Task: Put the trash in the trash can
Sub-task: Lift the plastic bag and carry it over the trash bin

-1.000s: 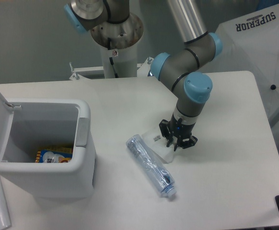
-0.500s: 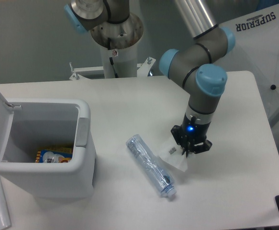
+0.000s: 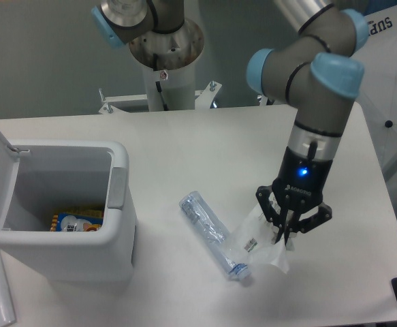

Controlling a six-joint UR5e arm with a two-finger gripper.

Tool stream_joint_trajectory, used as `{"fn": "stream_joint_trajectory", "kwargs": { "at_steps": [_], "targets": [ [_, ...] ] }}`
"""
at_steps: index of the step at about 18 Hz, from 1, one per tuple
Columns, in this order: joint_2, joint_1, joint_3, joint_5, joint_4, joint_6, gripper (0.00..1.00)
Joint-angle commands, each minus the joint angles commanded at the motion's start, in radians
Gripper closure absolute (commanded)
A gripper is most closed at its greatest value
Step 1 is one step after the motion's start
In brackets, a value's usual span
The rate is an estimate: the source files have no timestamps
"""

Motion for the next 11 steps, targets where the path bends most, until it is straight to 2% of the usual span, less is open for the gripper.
{"fn": "stream_joint_trajectory", "kwargs": {
  "at_steps": [3,8,11],
  "targets": [
    [0.014,-0.038,0.035,-0.006,0.002,-0.066,1.00],
    [0.066,-0.109,0.031,-0.008,0.002,-0.184,1.00],
    [0.112,-0.181,-0.001,-0.009,0.000,-0.246,1.00]
  ]
}}
